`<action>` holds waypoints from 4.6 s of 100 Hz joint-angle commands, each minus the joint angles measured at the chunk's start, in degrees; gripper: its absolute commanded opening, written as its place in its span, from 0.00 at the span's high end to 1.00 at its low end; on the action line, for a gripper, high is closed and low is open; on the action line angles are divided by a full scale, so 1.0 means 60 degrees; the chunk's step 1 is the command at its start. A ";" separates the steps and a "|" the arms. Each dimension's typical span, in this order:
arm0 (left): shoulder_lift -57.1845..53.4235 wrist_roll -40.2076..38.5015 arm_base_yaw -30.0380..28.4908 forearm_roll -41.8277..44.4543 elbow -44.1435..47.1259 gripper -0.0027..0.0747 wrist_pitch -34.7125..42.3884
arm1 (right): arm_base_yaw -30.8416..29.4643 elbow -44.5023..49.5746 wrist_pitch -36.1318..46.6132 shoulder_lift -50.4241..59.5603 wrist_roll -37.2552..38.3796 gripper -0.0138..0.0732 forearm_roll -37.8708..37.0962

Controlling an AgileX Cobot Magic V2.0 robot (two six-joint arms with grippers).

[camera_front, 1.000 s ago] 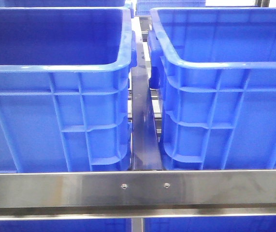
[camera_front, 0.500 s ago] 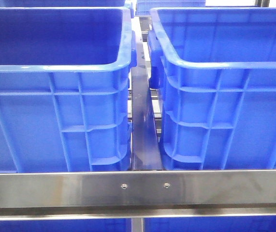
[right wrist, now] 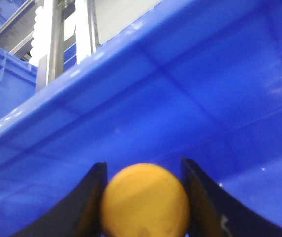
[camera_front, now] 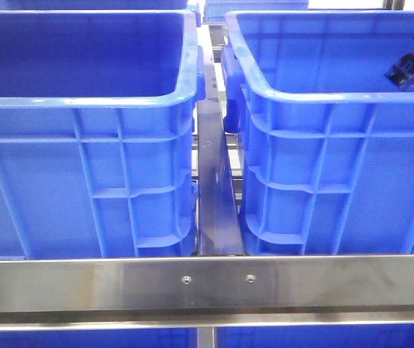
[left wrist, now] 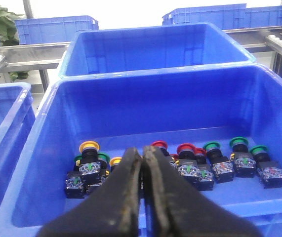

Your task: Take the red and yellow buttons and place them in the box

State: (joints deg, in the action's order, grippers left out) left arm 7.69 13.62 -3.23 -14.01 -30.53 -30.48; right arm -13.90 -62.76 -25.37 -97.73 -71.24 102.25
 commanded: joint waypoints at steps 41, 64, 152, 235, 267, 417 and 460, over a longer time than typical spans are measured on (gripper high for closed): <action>0.0140 -0.0098 -0.0029 -0.0139 -0.0205 0.99 0.0794 | -0.0055 -0.1387 -0.1165 -0.1306 -0.0071 0.88 0.0596; 0.0140 -0.0098 -0.0029 -0.0139 -0.0207 0.99 0.0794 | -0.0055 -0.1842 -0.1539 -0.1895 -0.0071 0.88 0.0596; 0.0140 -0.0098 -0.0029 -0.0139 -0.0207 0.99 0.0794 | -0.0055 -0.1973 -0.0865 -0.2048 -0.0071 0.58 0.0596; 0.0140 -0.0098 -0.0029 -0.0139 -0.0207 0.99 0.0794 | -0.0055 -0.1973 -0.0152 -0.2048 -0.0071 0.18 0.0596; 0.0140 -0.0098 -0.0029 -0.0139 -0.0207 0.99 0.0794 | -0.0055 -0.1918 -0.0989 -0.1512 -0.0071 0.18 0.0266; 0.0140 -0.0098 -0.0029 -0.0139 -0.0207 0.99 0.0794 | 0.0913 0.5686 0.2691 1.1598 -0.3578 0.19 -0.1319; 0.0140 -0.0098 -0.0029 -0.0139 -0.0207 0.99 0.0794 | 0.0928 0.6797 0.2345 1.3484 -0.3578 0.46 -0.1363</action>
State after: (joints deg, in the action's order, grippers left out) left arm 7.69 13.62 -3.32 -14.01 -30.45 -30.37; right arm -8.26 -21.06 -9.38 -16.56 -92.00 94.14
